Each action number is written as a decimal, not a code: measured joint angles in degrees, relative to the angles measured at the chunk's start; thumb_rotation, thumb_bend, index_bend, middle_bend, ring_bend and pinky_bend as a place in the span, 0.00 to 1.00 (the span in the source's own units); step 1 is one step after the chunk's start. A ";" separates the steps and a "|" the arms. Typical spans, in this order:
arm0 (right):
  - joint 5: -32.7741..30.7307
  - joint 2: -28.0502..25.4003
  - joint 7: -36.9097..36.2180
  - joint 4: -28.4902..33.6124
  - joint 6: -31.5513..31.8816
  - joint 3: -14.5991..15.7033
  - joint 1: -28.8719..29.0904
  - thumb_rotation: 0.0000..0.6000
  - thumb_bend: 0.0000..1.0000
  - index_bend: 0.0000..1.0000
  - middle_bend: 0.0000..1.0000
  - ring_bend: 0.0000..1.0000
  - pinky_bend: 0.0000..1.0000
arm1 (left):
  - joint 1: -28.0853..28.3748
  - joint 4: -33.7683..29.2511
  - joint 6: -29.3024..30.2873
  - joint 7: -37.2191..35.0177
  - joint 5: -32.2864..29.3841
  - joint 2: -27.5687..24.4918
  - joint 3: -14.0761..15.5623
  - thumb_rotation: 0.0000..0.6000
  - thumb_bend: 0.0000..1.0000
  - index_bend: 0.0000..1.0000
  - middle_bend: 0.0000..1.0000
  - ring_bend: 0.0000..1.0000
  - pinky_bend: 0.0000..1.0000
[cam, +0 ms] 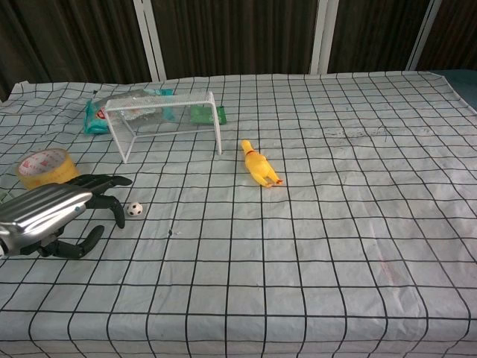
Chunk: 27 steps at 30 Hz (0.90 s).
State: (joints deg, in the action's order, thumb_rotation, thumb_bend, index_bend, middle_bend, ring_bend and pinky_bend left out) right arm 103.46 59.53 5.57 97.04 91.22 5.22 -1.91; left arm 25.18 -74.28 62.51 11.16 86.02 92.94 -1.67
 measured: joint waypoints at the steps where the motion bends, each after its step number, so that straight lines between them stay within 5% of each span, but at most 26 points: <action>1: 0.03 -0.02 -0.09 -0.01 0.08 -0.02 -0.01 1.00 0.33 0.00 0.00 0.00 0.00 | 0.07 0.15 -0.17 0.06 -0.23 0.06 -0.01 1.00 0.64 0.41 0.04 0.00 0.00; 8: 0.11 -0.10 -0.24 -0.31 0.69 0.01 -0.29 1.00 0.33 0.00 0.00 0.00 0.00 | 1.39 1.59 -1.36 1.46 -2.14 1.21 -1.25 1.00 0.64 0.37 0.06 0.00 0.00; 12: -0.07 -0.20 -0.80 -0.29 1.20 -0.22 -0.41 1.00 0.33 0.00 0.00 0.00 0.00 | 4.00 3.60 -2.89 3.79 -3.90 2.59 -4.26 1.00 0.64 0.06 0.08 0.00 0.03; 16: 0.14 -0.51 -1.54 -0.45 1.52 -0.14 -0.49 1.00 0.33 0.00 0.00 0.00 0.00 | 5.98 3.30 -1.10 4.61 -5.50 2.88 -10.00 1.00 0.64 0.00 0.15 0.05 0.11; 21: 0.67 -0.73 -2.10 -0.82 1.80 0.11 -0.58 1.00 0.33 0.00 0.00 0.00 0.00 | 5.71 -4.10 8.38 4.04 -4.70 -0.51 -14.73 1.00 0.63 0.00 0.21 0.10 0.17; 27: 1.75 -0.41 -1.35 -0.92 1.92 0.56 -0.76 1.00 0.33 0.00 0.00 0.00 0.00 | 0.49 -17.08 16.13 4.13 -1.78 -10.66 -13.55 1.00 0.60 0.00 0.21 0.10 0.17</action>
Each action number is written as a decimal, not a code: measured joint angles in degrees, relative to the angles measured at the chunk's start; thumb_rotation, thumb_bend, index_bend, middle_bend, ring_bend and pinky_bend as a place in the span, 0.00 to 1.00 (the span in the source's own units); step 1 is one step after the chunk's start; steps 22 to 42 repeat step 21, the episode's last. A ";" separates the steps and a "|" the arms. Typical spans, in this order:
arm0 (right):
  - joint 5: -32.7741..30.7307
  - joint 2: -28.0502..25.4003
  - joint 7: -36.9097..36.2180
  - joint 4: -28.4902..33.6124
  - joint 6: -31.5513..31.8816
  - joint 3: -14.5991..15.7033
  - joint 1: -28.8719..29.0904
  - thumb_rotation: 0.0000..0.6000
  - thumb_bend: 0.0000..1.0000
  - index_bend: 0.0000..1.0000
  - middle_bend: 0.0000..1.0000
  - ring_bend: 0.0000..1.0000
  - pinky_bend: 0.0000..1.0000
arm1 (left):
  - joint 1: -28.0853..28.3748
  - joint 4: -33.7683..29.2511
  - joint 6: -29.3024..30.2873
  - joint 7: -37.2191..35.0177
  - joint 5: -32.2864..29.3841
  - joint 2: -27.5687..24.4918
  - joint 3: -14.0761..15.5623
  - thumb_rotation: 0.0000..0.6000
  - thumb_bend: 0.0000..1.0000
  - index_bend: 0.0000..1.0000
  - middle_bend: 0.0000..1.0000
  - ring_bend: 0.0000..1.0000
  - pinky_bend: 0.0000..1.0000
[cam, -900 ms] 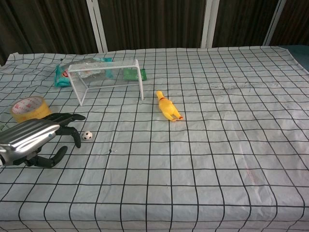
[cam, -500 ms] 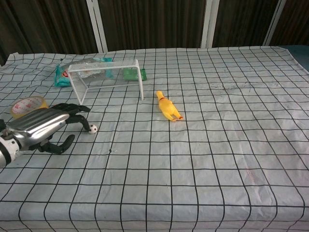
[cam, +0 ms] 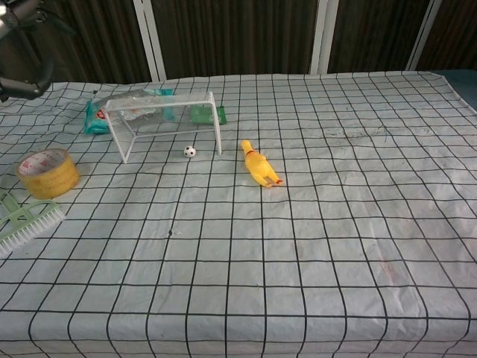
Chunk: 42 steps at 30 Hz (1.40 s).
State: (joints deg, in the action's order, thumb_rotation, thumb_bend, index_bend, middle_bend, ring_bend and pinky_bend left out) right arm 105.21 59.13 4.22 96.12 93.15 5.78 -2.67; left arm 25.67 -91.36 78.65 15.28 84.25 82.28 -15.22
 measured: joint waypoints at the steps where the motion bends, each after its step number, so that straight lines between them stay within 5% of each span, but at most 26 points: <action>1: 0.07 0.10 0.22 0.02 -0.04 0.03 -0.01 1.00 0.33 0.00 0.00 0.00 0.00 | -1.06 -1.32 0.52 -0.11 0.66 -1.81 1.00 1.00 0.59 0.00 0.21 0.10 0.17; 7: -0.43 0.50 1.48 0.21 -1.11 -0.10 0.21 1.00 0.33 0.00 0.00 0.00 0.00 | -8.19 -5.56 3.31 -4.12 7.36 -12.36 11.88 1.00 0.47 0.00 0.11 0.02 0.03; 12: -0.92 0.79 2.48 0.45 -1.63 -0.25 0.31 1.00 0.33 0.00 0.00 0.00 0.00 | -14.46 -0.38 10.11 -10.41 14.50 -13.21 19.07 1.00 0.40 0.00 0.02 0.00 0.00; 19: -1.22 1.42 4.17 0.71 -2.82 -0.24 0.55 1.00 0.33 0.00 0.00 0.00 0.00 | -18.90 9.35 16.58 -13.90 18.38 -10.39 20.86 1.00 0.39 0.00 0.00 0.00 0.00; 42: -1.23 1.44 4.23 0.70 -2.65 -0.22 0.47 1.00 0.33 0.00 0.00 0.00 0.00 | -19.14 9.76 16.95 -14.50 18.75 -10.16 21.12 1.00 0.39 0.00 0.00 0.00 0.00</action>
